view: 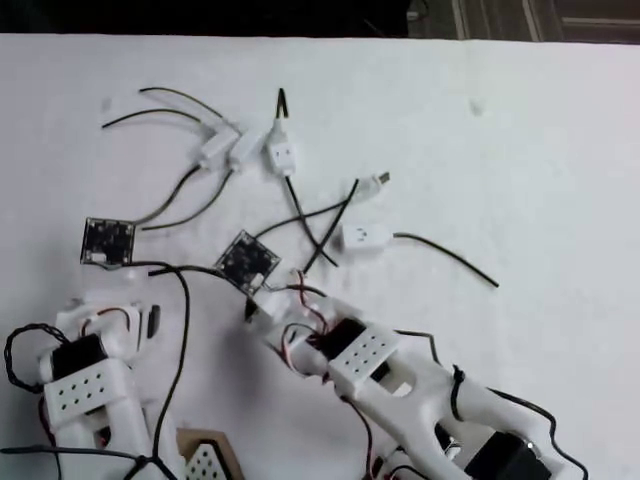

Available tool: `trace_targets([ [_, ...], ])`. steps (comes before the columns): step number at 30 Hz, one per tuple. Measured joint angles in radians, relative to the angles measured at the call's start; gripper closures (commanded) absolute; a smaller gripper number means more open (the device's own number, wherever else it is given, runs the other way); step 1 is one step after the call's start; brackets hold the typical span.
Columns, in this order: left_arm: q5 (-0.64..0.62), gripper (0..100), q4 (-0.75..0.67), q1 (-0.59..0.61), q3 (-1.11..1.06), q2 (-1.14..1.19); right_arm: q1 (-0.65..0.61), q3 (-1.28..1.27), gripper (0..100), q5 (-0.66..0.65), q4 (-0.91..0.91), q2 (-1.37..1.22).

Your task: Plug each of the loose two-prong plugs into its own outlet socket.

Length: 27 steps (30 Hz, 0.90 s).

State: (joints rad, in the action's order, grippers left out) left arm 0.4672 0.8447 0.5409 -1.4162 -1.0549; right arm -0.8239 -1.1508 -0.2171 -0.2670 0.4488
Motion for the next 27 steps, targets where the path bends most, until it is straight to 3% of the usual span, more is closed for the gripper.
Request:
trace_targets([
  [15,0.000,74,0.000,0.000,0.000,0.000,0.040,-0.023,98.0,-0.055,0.006,-0.014],
  [27,0.000,74,0.000,0.000,0.000,0.000,0.043,0.034,95.2,-0.092,0.006,-0.170],
])
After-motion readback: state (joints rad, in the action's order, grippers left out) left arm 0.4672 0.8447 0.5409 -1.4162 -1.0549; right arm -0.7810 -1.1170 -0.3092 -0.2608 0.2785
